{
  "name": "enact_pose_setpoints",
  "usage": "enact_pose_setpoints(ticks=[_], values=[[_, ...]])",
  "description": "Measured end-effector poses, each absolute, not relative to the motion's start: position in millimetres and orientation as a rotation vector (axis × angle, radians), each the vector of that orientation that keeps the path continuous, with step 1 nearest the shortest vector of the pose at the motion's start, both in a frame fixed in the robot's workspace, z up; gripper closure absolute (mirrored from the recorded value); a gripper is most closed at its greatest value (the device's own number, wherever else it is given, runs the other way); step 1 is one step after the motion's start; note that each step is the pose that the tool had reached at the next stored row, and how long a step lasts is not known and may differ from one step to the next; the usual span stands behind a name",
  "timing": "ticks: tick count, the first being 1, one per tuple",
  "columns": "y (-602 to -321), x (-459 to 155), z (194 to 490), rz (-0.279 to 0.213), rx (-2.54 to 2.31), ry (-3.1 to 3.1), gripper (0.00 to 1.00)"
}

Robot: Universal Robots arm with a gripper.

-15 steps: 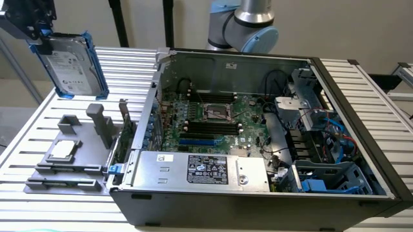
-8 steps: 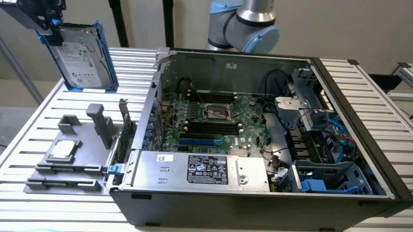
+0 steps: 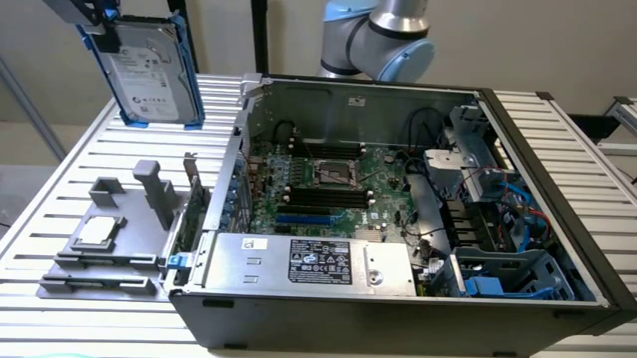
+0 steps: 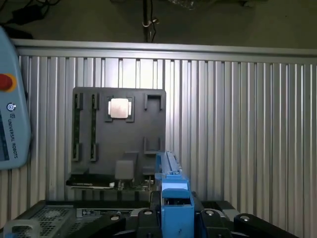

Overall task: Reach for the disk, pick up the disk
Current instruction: 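Pick up the disk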

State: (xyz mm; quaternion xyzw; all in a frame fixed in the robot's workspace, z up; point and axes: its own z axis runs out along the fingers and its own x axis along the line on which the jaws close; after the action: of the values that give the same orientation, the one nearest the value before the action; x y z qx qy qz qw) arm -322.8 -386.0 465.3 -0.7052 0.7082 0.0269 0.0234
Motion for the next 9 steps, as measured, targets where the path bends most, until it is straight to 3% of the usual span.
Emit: enact_pose_setpoints(ticks=[9], values=[[-393,-282,494,0.102,-2.174,2.183,0.67]])
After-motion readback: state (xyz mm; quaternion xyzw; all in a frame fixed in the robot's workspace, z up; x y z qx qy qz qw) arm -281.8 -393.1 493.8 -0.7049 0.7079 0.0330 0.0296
